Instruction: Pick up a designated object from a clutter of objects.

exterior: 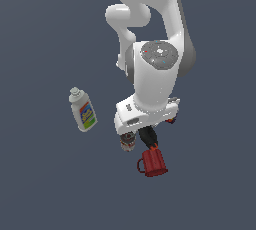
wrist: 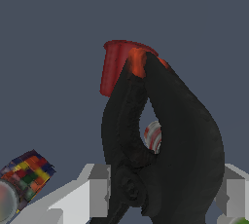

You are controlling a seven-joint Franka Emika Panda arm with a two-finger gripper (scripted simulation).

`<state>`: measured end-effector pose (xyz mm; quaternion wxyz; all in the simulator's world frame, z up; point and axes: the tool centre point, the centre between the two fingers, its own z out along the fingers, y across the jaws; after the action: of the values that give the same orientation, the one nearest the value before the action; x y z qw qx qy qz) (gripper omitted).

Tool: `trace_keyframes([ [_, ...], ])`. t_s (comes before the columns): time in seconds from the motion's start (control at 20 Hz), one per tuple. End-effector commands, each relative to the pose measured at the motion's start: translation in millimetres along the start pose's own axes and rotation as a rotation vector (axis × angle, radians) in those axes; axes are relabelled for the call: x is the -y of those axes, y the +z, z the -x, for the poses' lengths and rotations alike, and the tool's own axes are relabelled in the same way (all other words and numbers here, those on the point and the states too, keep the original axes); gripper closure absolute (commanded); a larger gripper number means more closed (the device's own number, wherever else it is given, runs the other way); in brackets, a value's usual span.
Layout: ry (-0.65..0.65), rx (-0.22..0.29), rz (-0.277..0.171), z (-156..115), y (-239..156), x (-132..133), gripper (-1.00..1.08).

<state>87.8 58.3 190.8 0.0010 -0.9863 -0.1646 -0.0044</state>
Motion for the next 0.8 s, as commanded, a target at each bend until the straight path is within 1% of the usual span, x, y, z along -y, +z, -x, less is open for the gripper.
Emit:
trace_keyframes([
  [0.0, 0.000, 0.000, -0.001, 5, -28, -15, 1.08],
  [0.45, 0.002, 0.005, -0.001, 19, -120, -65, 1.08],
  [0.75, 0.003, 0.007, 0.000, 24, -162, -89, 1.08],
])
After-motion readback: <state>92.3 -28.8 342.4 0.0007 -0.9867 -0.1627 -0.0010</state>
